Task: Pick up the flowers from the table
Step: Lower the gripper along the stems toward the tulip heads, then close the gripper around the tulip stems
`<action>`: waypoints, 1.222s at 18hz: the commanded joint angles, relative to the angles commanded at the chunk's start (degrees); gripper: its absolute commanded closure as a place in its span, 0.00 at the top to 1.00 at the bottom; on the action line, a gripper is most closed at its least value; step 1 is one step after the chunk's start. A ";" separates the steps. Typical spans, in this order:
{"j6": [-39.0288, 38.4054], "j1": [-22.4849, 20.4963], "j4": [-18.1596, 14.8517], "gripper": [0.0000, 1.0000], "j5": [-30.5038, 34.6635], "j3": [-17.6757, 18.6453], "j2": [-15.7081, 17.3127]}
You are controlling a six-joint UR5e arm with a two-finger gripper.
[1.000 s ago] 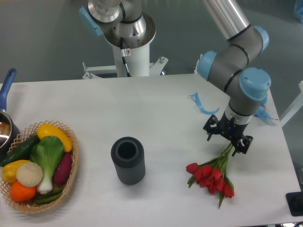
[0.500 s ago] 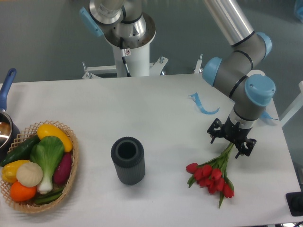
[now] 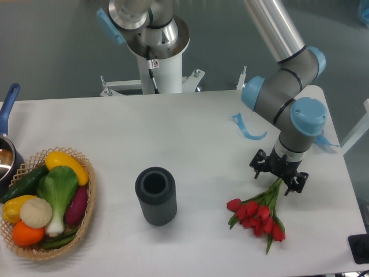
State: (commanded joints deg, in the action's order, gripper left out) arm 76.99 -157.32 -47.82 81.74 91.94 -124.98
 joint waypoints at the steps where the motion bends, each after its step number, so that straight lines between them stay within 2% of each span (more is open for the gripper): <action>1: 0.17 -0.09 -0.60 1.00 0.09 -0.97 0.08; 3: 0.26 0.00 0.18 0.97 0.00 0.95 0.09; 5: 0.18 0.00 0.18 0.79 0.00 0.87 0.09; 6: 0.09 0.00 0.18 0.64 0.00 0.78 0.17; 8: 0.00 0.00 0.18 0.54 -0.09 0.69 0.17; 10: -0.09 0.00 0.18 0.49 -0.09 0.35 0.17; 12: -0.26 0.00 0.18 0.38 -0.17 0.17 0.26; 19: -1.05 -0.62 -0.26 0.21 -0.88 0.08 1.58; 22: -1.05 -0.62 -0.17 0.20 -1.23 -0.53 1.67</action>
State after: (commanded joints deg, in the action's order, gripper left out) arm 75.94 -157.94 -47.99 80.51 91.41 -123.31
